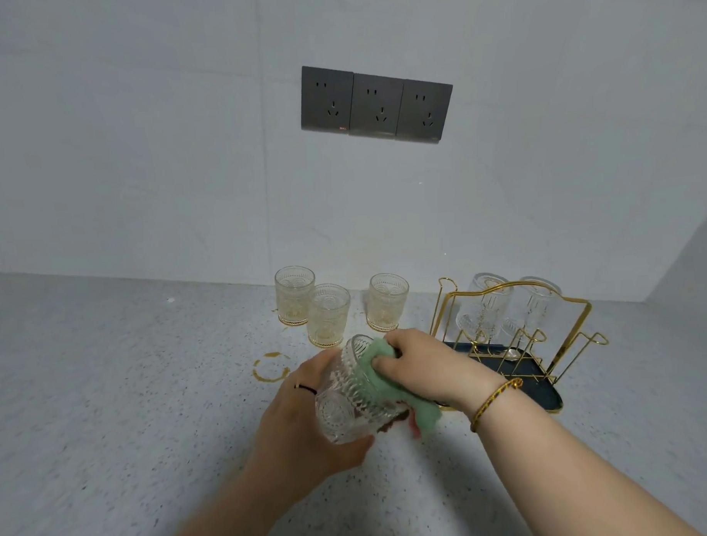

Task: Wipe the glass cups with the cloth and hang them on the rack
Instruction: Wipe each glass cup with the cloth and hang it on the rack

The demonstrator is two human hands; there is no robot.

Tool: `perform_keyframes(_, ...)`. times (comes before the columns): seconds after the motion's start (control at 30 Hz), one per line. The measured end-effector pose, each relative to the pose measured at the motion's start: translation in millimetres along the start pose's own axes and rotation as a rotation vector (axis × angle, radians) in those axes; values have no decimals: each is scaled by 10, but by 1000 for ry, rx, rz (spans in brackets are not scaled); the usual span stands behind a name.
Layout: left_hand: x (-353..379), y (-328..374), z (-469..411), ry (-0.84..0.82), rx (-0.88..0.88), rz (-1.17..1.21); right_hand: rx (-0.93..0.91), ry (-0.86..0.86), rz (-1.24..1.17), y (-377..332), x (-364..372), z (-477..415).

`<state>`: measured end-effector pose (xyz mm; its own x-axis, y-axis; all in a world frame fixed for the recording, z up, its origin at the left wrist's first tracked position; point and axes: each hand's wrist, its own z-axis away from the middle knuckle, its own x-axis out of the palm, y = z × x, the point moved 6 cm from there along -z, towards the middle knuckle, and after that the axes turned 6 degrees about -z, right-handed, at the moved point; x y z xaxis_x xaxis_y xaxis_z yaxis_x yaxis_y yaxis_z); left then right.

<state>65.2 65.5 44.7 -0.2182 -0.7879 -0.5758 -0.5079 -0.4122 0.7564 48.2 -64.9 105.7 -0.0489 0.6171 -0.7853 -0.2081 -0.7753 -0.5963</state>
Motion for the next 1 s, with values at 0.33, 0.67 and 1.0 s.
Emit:
perform_keyframes(0.33,5,-48,-68,-157,-475,830,-453,357,-15,-231,-246,178)
perform_keyframes(0.67,2,-118,-114,-170,-299,906,28,243,-577,279,45,-69)
perform_keyframes(1.0,163,-56,-26,-373,-492,1071,-440,366,-156,-120,-129,120)
